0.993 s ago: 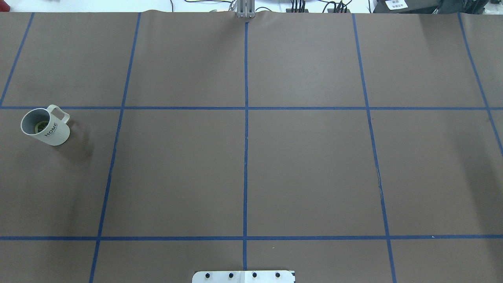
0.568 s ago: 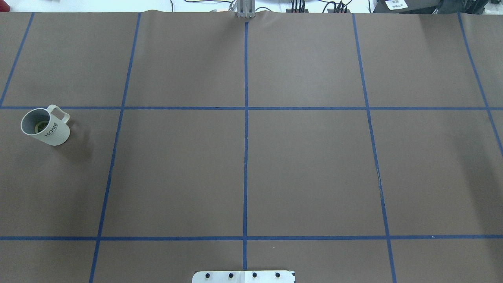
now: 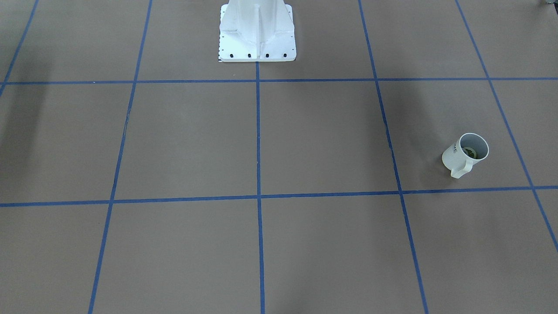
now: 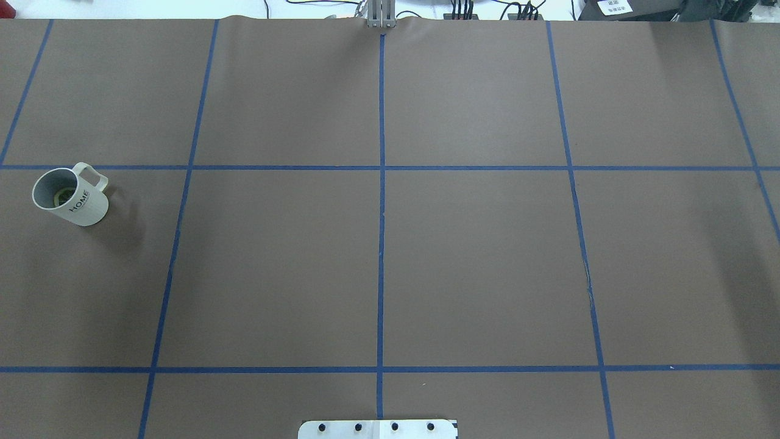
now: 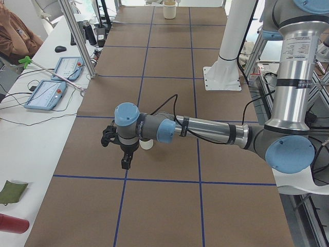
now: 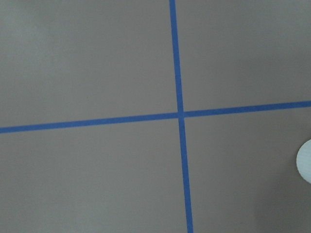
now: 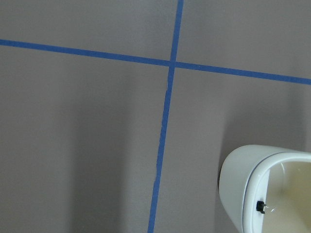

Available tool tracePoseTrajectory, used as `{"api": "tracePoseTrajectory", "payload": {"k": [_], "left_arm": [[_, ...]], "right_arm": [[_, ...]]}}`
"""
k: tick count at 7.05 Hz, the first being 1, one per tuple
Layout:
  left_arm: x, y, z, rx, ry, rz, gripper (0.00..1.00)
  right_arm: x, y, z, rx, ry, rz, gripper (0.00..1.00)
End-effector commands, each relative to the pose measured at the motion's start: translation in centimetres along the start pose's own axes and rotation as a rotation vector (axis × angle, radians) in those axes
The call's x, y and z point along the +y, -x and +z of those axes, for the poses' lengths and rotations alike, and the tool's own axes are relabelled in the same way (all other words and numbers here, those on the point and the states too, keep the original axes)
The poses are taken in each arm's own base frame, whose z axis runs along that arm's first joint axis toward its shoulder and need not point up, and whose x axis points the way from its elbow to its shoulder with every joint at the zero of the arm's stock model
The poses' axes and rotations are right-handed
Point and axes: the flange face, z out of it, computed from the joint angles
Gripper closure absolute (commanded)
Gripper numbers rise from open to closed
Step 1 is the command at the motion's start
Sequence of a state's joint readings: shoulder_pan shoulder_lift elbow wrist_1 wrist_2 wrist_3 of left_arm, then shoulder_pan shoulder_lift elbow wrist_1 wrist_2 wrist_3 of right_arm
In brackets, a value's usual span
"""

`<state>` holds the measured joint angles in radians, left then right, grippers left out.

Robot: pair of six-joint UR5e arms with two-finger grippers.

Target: Left arm hands cup to right arm to dump lemon

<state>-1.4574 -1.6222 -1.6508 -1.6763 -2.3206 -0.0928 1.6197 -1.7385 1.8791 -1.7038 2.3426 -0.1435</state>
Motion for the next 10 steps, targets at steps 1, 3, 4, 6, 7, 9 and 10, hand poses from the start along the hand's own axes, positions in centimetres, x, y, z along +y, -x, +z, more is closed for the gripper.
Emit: {"api": "tracePoseTrajectory", "payload": {"k": [1, 3, 4, 6, 7, 9, 10], "left_arm": [[-0.4, -6.0, 4.1, 0.036, 0.016, -0.098, 0.00], [0.2, -9.9, 6.6, 0.076, 0.007, -0.153, 0.00], [0.6, -11.8, 8.5, 0.079, 0.046, -0.136, 0.00], [0.8, -12.6, 9.4, 0.080, 0.063, -0.129, 0.00], [0.7, -12.6, 9.7, 0.080, 0.068, -0.127, 0.00], [0.1, -12.3, 10.8, 0.064, 0.076, -0.131, 0.01], [0.1, -12.3, 11.4, 0.060, 0.086, -0.131, 0.01]], "right_arm": [[-0.3, 0.5, 0.0, -0.023, -0.002, -0.007, 0.00], [-0.7, 1.0, 0.3, -0.024, 0.004, -0.018, 0.00], [-0.7, 1.1, 0.3, -0.024, 0.005, -0.019, 0.00], [-0.9, 1.2, 0.2, -0.024, 0.002, -0.023, 0.00], [-1.0, 1.3, 0.3, -0.024, 0.003, -0.026, 0.00], [-1.0, 1.3, 0.3, -0.024, 0.004, -0.025, 0.00], [-1.0, 1.3, 0.3, -0.024, 0.003, -0.028, 0.00]]}}
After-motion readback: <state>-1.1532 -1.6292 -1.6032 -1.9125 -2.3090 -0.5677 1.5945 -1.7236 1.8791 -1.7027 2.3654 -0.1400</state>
